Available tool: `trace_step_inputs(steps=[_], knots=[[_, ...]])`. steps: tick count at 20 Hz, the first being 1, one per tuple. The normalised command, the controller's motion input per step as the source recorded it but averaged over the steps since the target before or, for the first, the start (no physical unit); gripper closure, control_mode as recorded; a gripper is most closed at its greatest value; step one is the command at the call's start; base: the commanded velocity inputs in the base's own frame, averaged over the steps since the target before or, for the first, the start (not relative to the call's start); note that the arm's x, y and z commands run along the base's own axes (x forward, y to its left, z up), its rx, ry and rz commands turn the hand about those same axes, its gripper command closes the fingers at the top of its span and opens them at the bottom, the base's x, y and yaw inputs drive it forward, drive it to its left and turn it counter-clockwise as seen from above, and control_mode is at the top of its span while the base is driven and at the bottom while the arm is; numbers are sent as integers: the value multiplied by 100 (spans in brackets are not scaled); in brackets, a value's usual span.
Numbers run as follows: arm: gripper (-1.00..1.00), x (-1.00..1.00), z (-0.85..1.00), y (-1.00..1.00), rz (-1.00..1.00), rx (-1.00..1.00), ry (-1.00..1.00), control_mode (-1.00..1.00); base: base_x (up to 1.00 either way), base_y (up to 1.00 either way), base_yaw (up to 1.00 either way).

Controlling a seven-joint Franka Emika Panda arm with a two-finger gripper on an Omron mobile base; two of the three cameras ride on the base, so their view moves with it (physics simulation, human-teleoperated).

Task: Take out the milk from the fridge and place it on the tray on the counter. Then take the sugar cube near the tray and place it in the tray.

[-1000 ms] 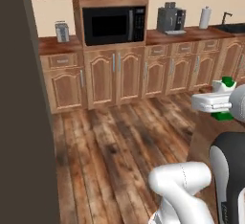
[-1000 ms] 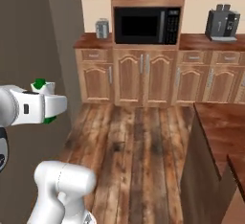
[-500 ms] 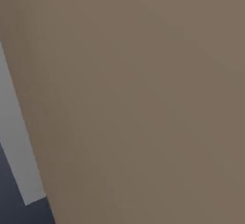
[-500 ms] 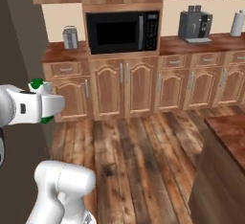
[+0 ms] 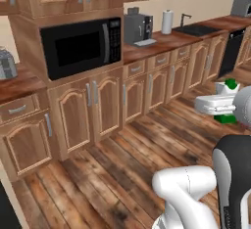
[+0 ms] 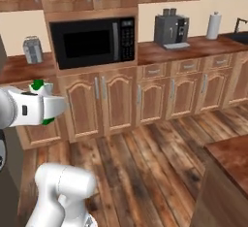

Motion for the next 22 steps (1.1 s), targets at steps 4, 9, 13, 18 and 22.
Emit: trace_step_inputs(steps=[4, 9, 13, 18, 22], knots=[[100, 0, 0, 0, 0, 0, 0, 100, 100, 9, -35], [100, 0, 0, 0, 0, 0, 0, 100, 100, 65, -53], [100, 0, 0, 0, 0, 0, 0, 100, 93, 78, -62], [100, 0, 0, 0, 0, 0, 0, 100, 83, 66, -67], [100, 0, 0, 0, 0, 0, 0, 100, 83, 68, -66]])
